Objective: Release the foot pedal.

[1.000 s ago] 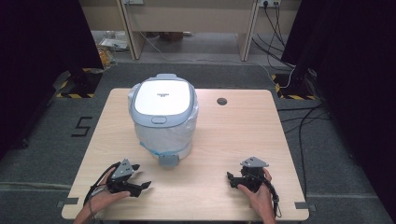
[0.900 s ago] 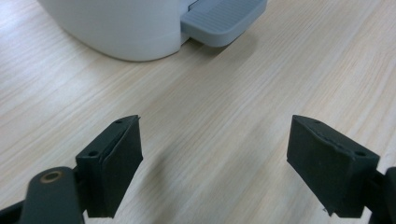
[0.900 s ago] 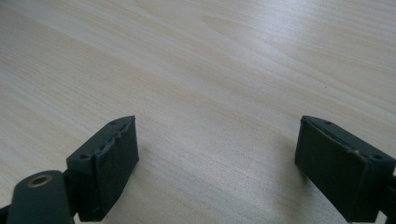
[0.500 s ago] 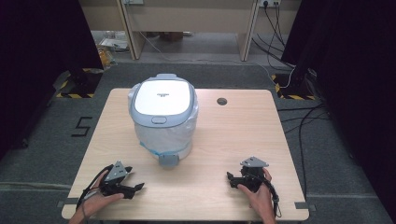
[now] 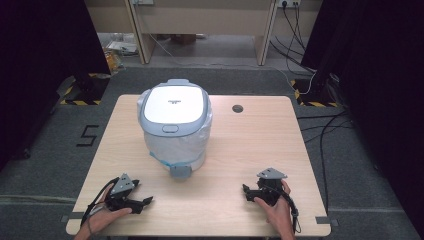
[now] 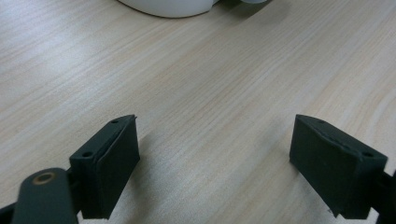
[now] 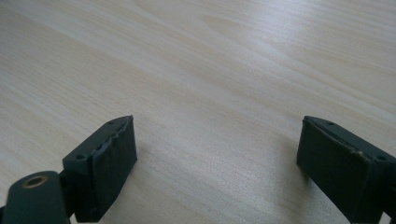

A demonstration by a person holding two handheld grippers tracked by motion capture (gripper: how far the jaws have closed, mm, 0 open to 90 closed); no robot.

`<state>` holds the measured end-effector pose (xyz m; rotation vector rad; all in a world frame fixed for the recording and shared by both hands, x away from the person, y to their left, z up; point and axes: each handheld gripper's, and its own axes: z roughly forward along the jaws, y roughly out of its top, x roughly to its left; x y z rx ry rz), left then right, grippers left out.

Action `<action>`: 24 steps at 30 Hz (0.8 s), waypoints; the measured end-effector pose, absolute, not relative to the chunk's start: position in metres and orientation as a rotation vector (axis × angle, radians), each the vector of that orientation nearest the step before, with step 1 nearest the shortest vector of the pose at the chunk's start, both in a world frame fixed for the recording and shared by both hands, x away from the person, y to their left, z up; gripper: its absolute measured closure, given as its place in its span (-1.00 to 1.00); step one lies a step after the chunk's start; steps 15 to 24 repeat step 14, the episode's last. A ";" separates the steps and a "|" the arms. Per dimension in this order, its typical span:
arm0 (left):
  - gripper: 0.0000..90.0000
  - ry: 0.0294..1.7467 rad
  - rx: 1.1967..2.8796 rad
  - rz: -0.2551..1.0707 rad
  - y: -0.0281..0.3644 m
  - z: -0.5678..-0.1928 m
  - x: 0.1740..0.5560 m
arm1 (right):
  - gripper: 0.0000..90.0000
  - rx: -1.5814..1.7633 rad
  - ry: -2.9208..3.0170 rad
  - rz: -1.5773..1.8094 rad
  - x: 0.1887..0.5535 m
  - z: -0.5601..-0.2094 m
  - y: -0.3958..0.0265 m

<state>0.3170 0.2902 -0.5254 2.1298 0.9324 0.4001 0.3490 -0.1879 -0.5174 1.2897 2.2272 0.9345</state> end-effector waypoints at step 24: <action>-0.67 0.925 2.129 0.396 0.290 -0.525 0.318 | -0.73 1.290 2.227 0.935 0.349 -0.517 -0.188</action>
